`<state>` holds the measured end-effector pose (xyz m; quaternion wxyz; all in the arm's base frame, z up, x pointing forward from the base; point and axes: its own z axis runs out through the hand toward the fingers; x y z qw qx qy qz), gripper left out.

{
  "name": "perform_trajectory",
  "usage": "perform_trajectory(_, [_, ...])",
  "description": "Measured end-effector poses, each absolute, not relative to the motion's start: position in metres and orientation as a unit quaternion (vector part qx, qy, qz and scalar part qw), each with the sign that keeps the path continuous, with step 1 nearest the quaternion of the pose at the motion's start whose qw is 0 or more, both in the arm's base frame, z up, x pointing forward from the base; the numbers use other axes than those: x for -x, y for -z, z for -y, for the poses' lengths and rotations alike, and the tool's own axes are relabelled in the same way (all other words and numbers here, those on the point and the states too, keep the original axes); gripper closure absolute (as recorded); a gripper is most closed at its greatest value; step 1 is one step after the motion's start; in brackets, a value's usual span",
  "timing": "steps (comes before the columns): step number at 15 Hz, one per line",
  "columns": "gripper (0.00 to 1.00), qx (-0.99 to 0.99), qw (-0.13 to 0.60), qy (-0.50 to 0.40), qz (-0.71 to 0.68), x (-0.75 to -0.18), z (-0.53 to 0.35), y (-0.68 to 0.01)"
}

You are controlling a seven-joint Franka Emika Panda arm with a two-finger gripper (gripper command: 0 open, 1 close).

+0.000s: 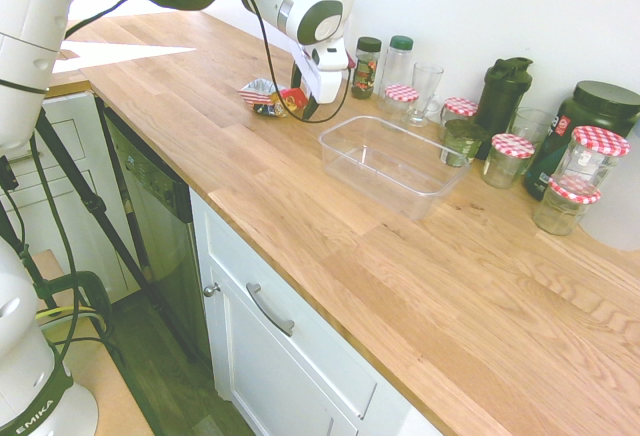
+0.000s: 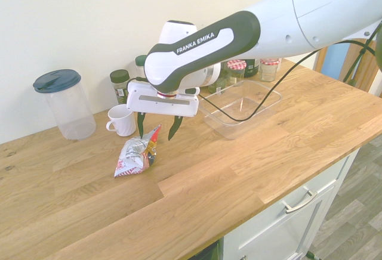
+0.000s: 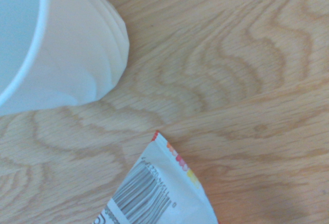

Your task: Put the chip bag into the container

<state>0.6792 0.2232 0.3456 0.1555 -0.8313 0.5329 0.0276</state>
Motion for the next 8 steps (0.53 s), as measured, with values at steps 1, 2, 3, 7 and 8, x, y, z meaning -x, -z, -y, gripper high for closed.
perform_trajectory(1, [1.00,0.831,0.156,-0.027,-0.533,-0.680,-0.223,-0.344])
perform_trajectory(2, [1.00,0.832,0.156,-0.027,-0.532,-0.679,-0.225,-0.343])
perform_trajectory(3, [1.00,0.833,0.155,-0.026,-0.530,-0.678,-0.227,-0.343])
perform_trajectory(7, [1.00,0.837,0.154,-0.027,-0.525,-0.675,-0.237,-0.343])
perform_trajectory(8, [1.00,0.837,0.154,-0.027,-0.524,-0.675,-0.237,-0.343])
